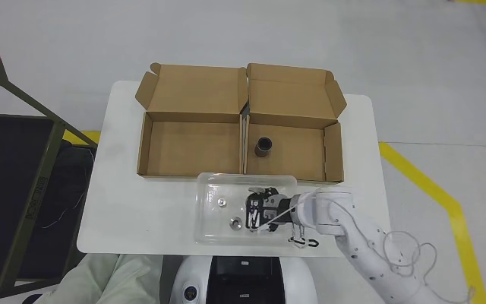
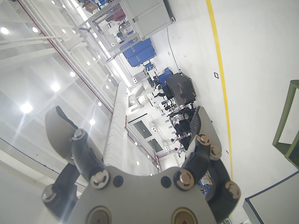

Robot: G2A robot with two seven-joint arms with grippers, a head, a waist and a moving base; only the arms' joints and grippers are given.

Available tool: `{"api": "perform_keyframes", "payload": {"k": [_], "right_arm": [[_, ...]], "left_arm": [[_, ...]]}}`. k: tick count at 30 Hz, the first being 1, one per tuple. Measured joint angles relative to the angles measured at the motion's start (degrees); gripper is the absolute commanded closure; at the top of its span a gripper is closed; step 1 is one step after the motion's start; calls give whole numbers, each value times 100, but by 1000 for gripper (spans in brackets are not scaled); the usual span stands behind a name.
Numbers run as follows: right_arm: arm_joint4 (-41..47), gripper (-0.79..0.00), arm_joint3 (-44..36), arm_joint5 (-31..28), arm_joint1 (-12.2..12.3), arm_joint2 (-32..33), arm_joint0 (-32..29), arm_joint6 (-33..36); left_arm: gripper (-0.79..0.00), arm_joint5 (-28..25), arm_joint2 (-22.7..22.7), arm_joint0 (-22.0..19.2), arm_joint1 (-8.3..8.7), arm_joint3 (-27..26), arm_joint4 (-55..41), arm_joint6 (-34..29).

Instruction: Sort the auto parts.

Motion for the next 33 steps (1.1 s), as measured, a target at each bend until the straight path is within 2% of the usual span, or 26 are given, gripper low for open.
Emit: {"api": "perform_keyframes", "payload": {"k": [17, 22, 24, 26, 30, 32, 33], "right_arm": [[-125, -677, 917, 252, -98, -429, 516, -365], [-100, -622, 1034, 320, -99, -438, 562, -387], [-91, -554, 1049, 324, -96, -441, 564, -380], [-76, -425, 1066, 327, -90, -440, 563, -371], [-41, -283, 1072, 318, -82, -446, 565, -344], [-14, -160, 1073, 308, -79, -449, 568, -352], [-1, -52, 1075, 307, -77, -450, 569, -360]], "left_arm": [[-785, 0, 0, 0, 0, 0, 0, 0], [-785, 0, 0, 0, 0, 0, 0, 0], [-785, 0, 0, 0, 0, 0, 0, 0], [-785, 0, 0, 0, 0, 0, 0, 0], [-785, 0, 0, 0, 0, 0, 0, 0], [-785, 0, 0, 0, 0, 0, 0, 0], [-785, 0, 0, 0, 0, 0, 0, 0]]}}
